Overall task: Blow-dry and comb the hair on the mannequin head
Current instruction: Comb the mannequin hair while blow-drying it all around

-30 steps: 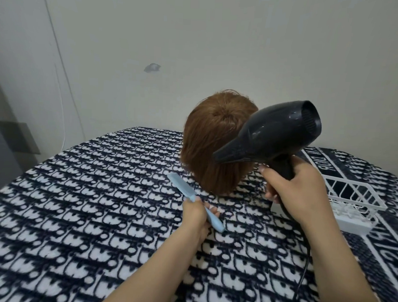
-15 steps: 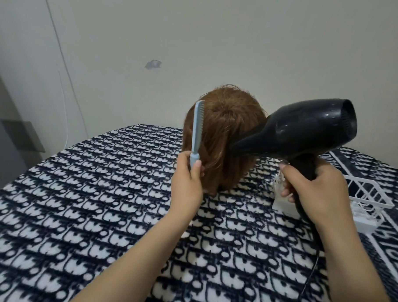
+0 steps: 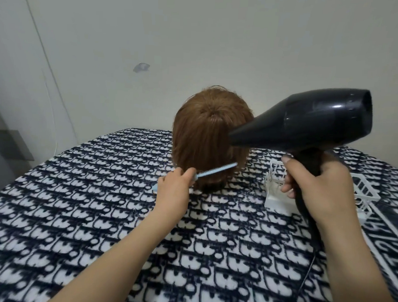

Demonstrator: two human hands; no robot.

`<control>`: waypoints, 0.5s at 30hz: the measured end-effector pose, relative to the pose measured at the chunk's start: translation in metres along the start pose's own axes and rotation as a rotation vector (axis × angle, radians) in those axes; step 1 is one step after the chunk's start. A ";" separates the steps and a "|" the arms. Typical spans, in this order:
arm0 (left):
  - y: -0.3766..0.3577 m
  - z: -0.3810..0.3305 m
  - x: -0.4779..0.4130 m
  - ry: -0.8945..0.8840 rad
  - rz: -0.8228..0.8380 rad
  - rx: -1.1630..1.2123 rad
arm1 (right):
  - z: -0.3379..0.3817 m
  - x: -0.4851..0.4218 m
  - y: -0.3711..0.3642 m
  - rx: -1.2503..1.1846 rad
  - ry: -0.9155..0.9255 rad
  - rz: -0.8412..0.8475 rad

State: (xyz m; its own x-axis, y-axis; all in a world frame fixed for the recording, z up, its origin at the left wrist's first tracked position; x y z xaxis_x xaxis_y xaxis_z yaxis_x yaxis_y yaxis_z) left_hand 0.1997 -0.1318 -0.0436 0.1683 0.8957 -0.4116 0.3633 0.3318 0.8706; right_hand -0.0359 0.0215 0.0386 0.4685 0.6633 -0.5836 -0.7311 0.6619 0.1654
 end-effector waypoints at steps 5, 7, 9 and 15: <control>-0.018 0.002 0.005 0.008 0.078 -0.070 | -0.006 -0.001 -0.005 0.070 -0.004 0.060; -0.025 -0.001 0.009 -0.037 0.113 -0.176 | -0.007 -0.001 -0.008 0.103 -0.003 0.094; -0.028 -0.001 0.012 -0.046 0.138 -0.203 | -0.008 -0.001 -0.011 0.130 0.000 0.120; -0.024 -0.005 0.022 -0.142 0.100 -0.214 | -0.007 0.001 -0.012 0.164 0.005 0.131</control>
State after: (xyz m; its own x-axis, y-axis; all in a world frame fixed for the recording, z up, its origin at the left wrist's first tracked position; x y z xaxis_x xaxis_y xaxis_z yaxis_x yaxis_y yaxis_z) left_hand 0.1900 -0.1187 -0.0721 0.3259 0.8818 -0.3409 0.1393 0.3119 0.9399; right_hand -0.0300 0.0114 0.0307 0.3723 0.7461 -0.5521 -0.6952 0.6183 0.3668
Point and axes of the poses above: each hand's wrist, its own x-axis away from the middle knuckle, its own y-axis out of the back of the hand, z = x × y, the point moved 7 cm from there along -x, towards the middle knuckle, and after that the axes turned 9 degrees about y, right-handed, at the moved point
